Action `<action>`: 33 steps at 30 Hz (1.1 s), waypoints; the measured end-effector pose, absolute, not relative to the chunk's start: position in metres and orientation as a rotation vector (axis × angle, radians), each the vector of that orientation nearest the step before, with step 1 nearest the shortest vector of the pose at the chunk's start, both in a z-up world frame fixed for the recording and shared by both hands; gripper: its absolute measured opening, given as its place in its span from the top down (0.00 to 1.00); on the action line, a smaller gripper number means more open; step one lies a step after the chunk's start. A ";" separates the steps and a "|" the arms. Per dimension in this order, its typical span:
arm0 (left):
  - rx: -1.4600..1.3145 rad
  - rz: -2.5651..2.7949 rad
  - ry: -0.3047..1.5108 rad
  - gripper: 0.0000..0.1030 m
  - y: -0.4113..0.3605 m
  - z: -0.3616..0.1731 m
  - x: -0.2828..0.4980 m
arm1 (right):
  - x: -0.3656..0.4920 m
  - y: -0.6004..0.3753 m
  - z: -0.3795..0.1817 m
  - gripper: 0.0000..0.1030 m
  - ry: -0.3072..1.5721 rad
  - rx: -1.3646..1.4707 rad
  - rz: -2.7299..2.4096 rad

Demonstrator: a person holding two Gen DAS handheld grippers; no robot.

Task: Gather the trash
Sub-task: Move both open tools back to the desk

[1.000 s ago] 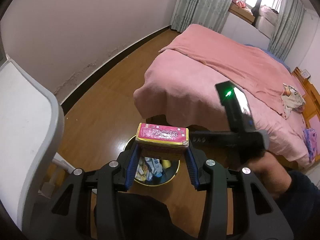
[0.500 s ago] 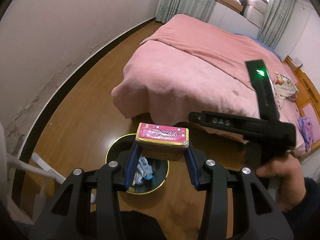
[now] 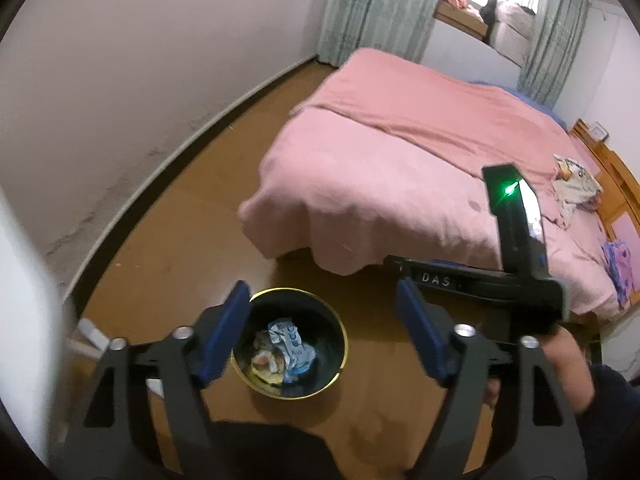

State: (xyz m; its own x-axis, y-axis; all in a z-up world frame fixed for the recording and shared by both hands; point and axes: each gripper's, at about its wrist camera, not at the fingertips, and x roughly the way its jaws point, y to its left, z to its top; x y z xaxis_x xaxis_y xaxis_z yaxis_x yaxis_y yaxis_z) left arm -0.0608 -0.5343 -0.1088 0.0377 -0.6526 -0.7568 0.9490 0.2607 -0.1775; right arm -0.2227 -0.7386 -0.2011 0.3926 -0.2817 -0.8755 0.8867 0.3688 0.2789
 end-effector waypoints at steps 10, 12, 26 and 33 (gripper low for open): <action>0.306 -0.893 0.708 0.08 -0.329 -0.027 0.036 | -0.141 -0.625 -0.105 0.32 0.784 0.560 -0.590; 0.276 -0.772 0.710 0.08 -0.283 -0.023 0.062 | -0.105 -0.577 -0.082 0.32 0.778 0.470 -0.466; -0.002 -0.269 0.798 0.08 -0.007 -0.033 0.133 | 0.140 -0.266 -0.042 0.28 0.839 0.058 0.279; -0.040 -0.260 0.824 0.08 0.029 -0.046 0.137 | 0.212 -0.200 -0.073 0.33 0.915 -0.106 0.284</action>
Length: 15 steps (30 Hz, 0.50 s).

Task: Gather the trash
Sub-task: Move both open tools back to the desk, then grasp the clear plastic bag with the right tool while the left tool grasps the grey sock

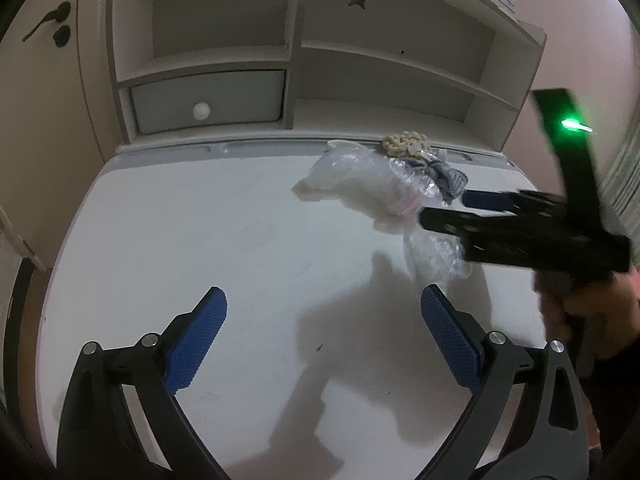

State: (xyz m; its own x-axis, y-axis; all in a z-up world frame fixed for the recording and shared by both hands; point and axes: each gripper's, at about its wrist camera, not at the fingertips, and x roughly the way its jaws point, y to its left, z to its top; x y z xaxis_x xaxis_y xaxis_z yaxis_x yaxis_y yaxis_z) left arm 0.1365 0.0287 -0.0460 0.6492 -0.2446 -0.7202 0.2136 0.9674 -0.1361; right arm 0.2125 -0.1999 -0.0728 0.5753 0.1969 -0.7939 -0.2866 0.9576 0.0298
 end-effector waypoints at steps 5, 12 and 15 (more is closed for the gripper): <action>-0.038 -0.262 0.847 0.08 0.032 -0.058 0.139 | 0.215 -0.201 -0.076 0.91 0.915 -0.134 0.293; -0.028 -0.264 0.839 0.08 0.026 -0.060 0.144 | 0.183 -0.240 -0.026 0.94 0.770 0.090 0.372; -0.014 -0.271 0.818 0.08 0.016 -0.054 0.149 | 0.173 -0.254 -0.017 0.94 0.774 0.149 0.399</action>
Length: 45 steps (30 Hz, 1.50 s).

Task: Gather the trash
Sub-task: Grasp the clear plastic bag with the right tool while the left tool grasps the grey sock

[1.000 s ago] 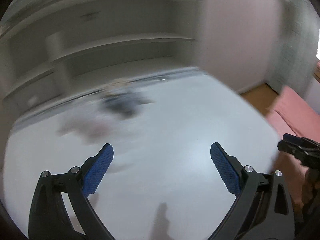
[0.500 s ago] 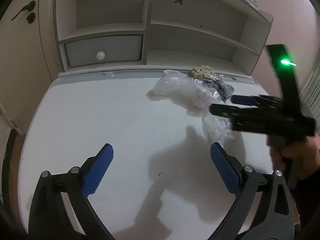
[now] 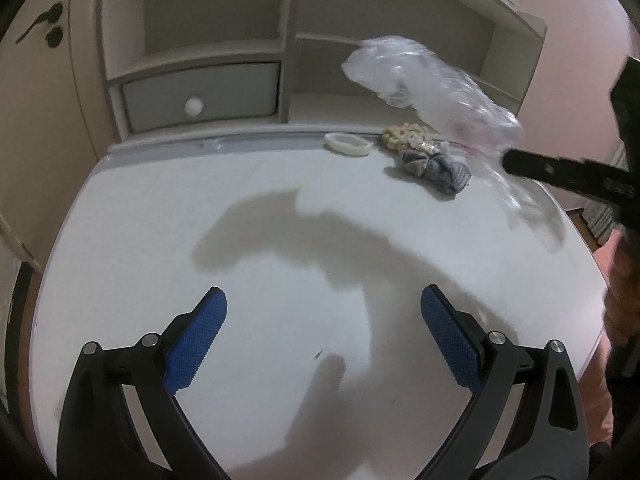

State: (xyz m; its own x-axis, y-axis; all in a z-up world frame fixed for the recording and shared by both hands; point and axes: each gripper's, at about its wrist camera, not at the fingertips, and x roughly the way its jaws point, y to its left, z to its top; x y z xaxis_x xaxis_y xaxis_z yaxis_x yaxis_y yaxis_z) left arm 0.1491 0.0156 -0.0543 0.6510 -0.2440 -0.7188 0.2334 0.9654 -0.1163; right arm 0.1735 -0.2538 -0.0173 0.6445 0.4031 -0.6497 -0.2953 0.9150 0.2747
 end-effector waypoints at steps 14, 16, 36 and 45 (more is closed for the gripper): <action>-0.052 -0.369 0.859 0.08 -0.097 -0.058 0.254 | 0.094 -0.383 -0.031 0.94 0.764 0.259 0.153; -0.061 -0.381 0.864 0.08 -0.112 -0.059 0.262 | 0.087 -0.392 -0.034 0.94 0.765 0.266 0.145; 0.017 -0.270 0.890 0.88 -0.144 -0.072 0.273 | 0.088 -0.402 -0.053 0.94 0.790 0.274 0.163; 0.101 -0.328 0.811 0.90 -0.129 -0.041 0.211 | 0.057 -0.431 -0.040 0.96 0.735 0.315 0.082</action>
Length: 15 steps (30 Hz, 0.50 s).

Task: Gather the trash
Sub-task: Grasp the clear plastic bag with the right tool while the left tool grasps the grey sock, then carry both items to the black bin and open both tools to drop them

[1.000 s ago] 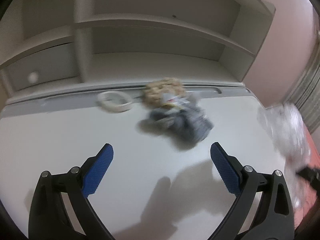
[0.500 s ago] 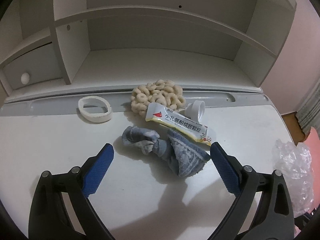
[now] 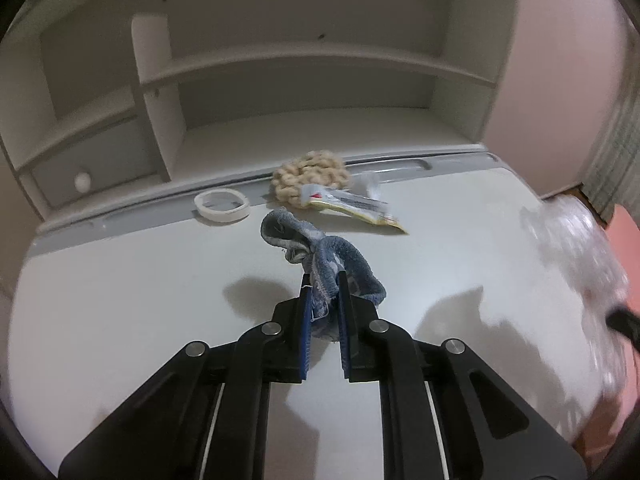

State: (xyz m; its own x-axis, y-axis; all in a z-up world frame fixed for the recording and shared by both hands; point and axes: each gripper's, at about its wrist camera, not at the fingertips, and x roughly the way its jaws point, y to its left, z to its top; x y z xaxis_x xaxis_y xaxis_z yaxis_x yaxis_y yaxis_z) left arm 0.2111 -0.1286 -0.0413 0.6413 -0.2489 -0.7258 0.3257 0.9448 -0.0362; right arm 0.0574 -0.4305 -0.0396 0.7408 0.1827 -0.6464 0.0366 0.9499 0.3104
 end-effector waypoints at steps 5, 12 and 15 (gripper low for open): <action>0.127 -0.467 0.774 0.90 -0.167 -0.023 0.164 | 0.021 -0.468 -0.036 0.96 0.704 0.355 -0.024; 0.185 -0.811 0.736 0.90 -0.288 -0.015 0.078 | -0.075 -0.561 -0.044 0.96 0.663 0.437 -0.324; 0.222 -0.962 0.728 0.90 -0.347 -0.024 0.037 | -0.118 -0.600 -0.061 0.96 0.669 0.475 -0.462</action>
